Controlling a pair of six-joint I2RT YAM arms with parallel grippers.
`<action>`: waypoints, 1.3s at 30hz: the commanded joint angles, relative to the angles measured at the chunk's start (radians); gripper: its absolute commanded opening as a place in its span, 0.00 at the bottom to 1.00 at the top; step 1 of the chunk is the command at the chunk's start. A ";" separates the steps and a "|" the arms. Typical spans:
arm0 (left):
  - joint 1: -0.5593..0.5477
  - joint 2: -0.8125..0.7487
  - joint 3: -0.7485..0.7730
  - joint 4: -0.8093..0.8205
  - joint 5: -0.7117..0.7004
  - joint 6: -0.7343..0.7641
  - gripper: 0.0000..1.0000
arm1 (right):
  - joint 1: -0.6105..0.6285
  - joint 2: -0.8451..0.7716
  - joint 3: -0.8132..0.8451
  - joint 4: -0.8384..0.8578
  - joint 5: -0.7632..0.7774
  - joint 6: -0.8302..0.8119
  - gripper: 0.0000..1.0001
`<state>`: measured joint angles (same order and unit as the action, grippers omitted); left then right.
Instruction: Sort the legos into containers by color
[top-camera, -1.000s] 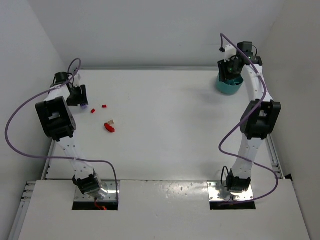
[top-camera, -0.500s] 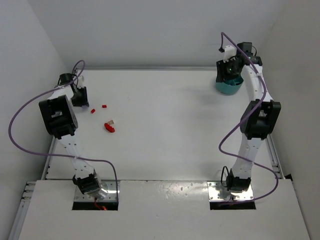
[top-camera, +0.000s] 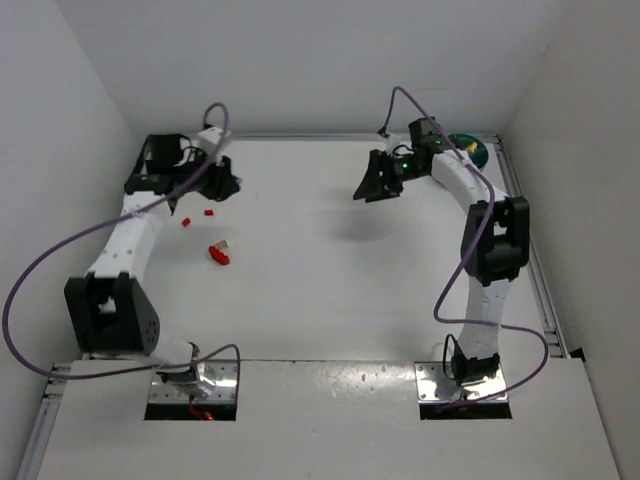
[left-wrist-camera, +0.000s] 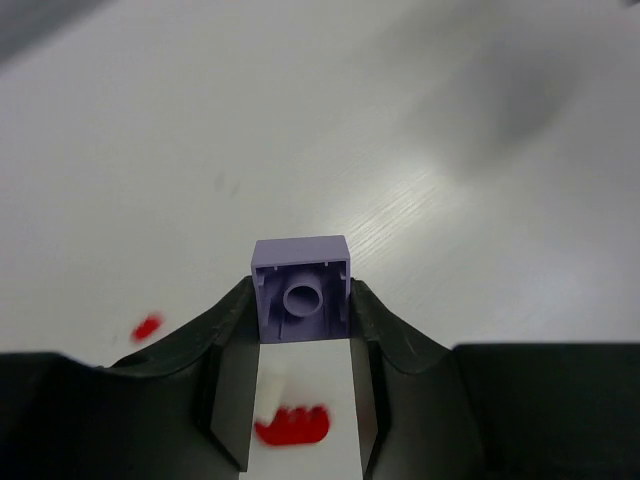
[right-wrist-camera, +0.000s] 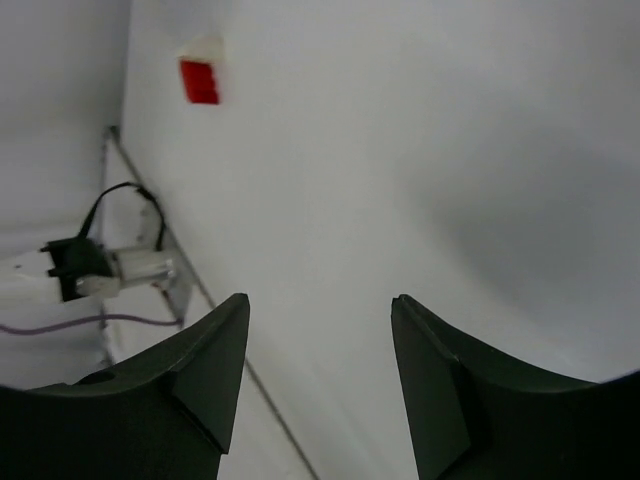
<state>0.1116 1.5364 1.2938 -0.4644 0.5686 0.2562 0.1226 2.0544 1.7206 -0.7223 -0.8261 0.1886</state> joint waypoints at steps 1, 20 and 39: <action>-0.230 -0.174 -0.071 -0.003 0.079 0.046 0.17 | 0.058 -0.050 -0.018 0.170 -0.160 0.187 0.60; -0.670 -0.151 -0.030 -0.022 -0.073 -0.046 0.17 | 0.218 -0.178 -0.251 0.590 -0.393 0.577 0.65; -0.670 -0.142 -0.021 -0.003 -0.096 -0.055 0.17 | 0.293 -0.227 -0.357 0.623 -0.413 0.577 0.35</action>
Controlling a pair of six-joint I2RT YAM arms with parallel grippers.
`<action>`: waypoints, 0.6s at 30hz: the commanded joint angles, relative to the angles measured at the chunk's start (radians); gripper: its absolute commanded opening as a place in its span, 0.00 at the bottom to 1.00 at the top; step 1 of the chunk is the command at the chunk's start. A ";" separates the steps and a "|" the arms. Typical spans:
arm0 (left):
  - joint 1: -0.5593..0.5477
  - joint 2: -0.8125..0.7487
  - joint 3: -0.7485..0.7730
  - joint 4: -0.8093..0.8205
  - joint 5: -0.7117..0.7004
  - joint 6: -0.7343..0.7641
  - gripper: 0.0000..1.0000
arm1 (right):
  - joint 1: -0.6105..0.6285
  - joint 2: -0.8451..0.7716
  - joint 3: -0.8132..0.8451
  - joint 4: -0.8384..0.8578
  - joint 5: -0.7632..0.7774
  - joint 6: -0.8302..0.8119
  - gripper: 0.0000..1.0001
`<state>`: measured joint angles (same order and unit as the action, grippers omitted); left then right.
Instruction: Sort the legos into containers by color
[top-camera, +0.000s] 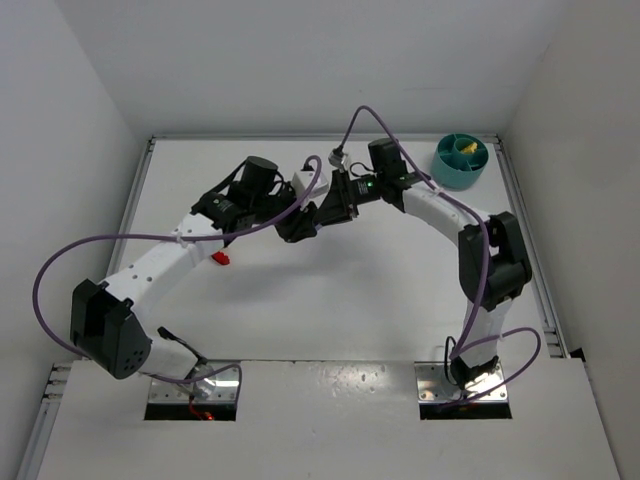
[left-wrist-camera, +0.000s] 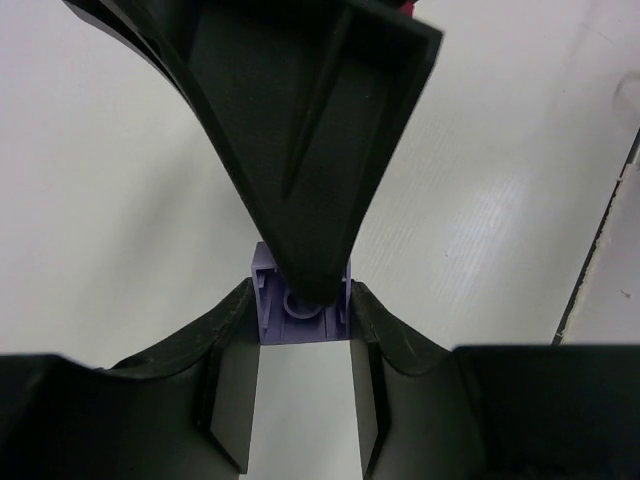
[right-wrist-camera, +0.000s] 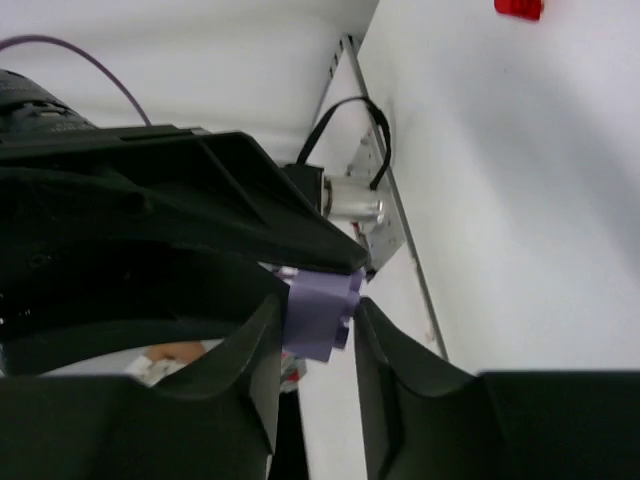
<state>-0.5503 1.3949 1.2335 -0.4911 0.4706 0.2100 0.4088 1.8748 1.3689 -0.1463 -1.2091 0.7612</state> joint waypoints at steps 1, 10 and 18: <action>-0.008 0.000 0.040 0.023 0.002 -0.009 0.17 | 0.007 -0.048 -0.005 0.047 -0.030 0.004 0.28; -0.008 0.000 0.060 0.023 -0.067 -0.041 0.64 | -0.085 -0.039 0.086 -0.196 0.040 -0.227 0.00; 0.093 0.000 0.060 0.042 -0.205 -0.139 1.00 | -0.353 0.116 0.598 -0.730 0.539 -0.594 0.00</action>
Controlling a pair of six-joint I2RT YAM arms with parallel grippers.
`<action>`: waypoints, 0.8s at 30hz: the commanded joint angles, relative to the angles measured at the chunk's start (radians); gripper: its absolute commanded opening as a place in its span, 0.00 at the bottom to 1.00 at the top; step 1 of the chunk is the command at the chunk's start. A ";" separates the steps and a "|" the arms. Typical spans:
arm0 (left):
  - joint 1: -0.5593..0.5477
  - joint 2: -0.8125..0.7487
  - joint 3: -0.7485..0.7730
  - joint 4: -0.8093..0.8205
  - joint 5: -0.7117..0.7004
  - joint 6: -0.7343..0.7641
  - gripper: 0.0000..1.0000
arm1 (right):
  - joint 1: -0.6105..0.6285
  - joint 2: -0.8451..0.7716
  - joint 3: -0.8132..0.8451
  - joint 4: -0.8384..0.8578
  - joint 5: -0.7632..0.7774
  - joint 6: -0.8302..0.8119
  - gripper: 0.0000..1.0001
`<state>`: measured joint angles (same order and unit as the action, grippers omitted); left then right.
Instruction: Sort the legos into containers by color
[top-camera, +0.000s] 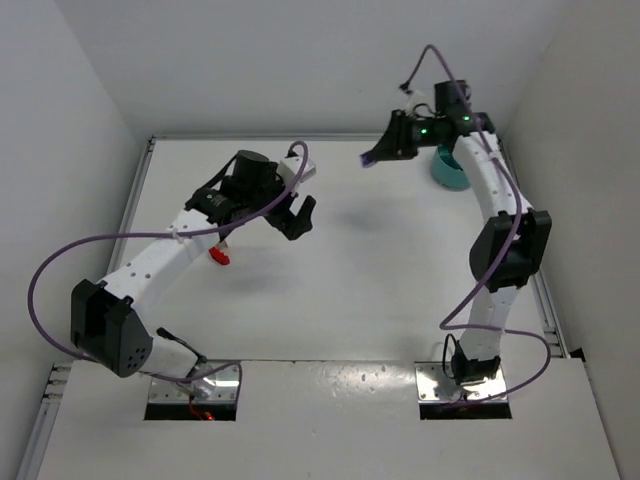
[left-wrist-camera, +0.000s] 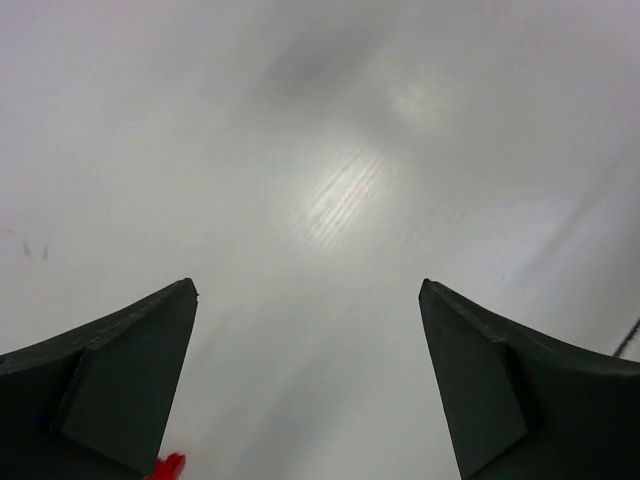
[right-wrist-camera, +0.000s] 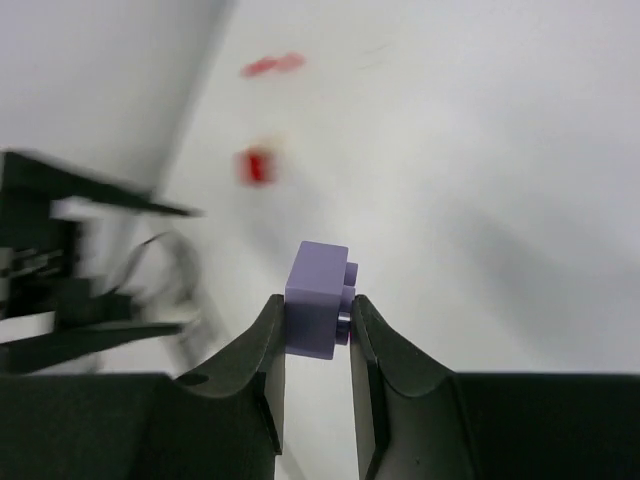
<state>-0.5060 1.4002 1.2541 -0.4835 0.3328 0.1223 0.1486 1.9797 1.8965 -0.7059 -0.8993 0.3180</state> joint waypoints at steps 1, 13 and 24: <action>0.060 -0.006 0.039 0.034 -0.077 -0.052 1.00 | -0.119 0.011 0.114 -0.170 0.402 -0.193 0.00; 0.144 0.077 0.061 0.043 -0.167 -0.121 1.00 | -0.204 0.114 0.151 0.017 0.915 -0.497 0.00; 0.192 0.077 0.061 0.043 -0.178 -0.121 1.00 | -0.231 0.217 0.185 0.081 1.007 -0.539 0.00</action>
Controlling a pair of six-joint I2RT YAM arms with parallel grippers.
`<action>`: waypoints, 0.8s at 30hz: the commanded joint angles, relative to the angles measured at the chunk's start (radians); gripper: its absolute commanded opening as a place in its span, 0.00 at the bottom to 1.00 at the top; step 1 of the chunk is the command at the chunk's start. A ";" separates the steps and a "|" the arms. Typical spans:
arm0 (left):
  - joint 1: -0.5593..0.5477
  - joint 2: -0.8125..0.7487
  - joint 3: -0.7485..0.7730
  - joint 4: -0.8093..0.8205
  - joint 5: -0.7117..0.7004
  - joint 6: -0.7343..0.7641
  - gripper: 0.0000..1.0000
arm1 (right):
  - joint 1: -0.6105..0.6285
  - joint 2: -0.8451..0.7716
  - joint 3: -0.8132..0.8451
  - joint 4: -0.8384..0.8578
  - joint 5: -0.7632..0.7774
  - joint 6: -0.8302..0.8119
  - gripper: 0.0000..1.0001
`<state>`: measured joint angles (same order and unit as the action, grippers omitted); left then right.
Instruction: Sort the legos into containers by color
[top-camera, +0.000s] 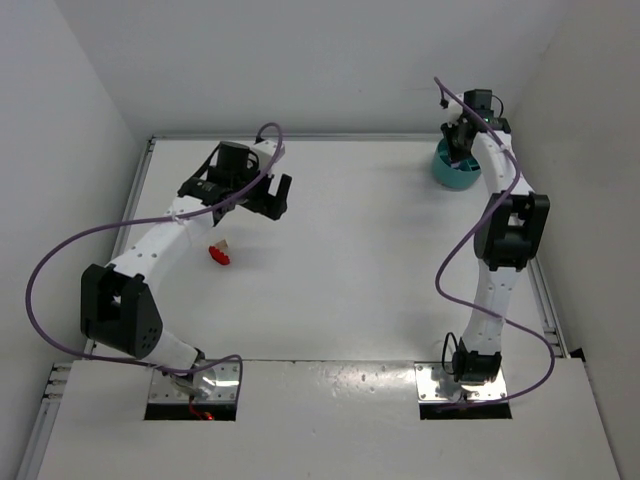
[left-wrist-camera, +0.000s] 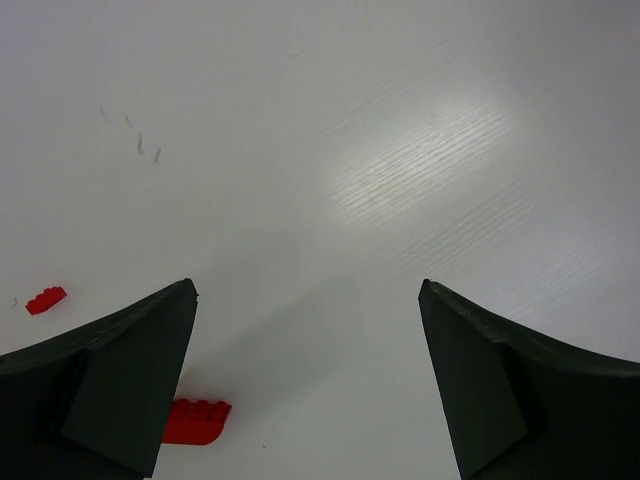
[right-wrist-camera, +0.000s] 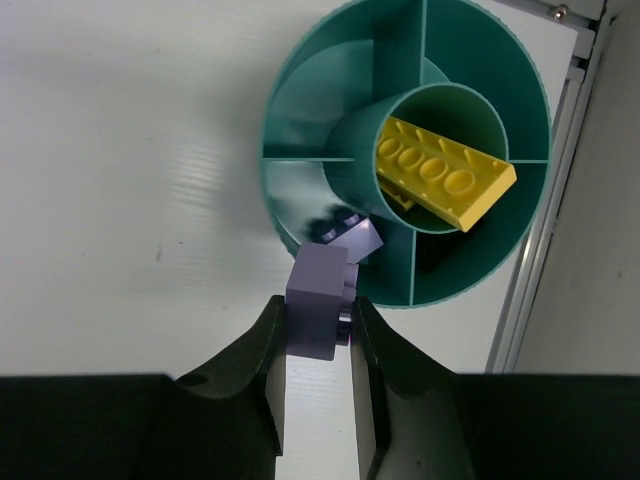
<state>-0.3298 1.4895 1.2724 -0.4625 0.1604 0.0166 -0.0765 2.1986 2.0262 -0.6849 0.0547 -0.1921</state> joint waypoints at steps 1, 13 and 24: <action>0.015 -0.012 0.042 0.022 -0.005 -0.015 1.00 | -0.006 0.009 0.055 0.061 0.053 -0.029 0.00; 0.025 -0.003 0.042 0.022 -0.015 -0.006 1.00 | -0.016 0.039 0.055 0.119 0.099 -0.092 0.00; 0.025 -0.003 0.042 0.013 0.004 0.003 1.00 | -0.016 0.049 0.055 0.128 0.099 -0.113 0.02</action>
<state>-0.3172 1.4906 1.2724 -0.4629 0.1589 0.0177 -0.0860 2.2398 2.0422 -0.6010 0.1322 -0.2909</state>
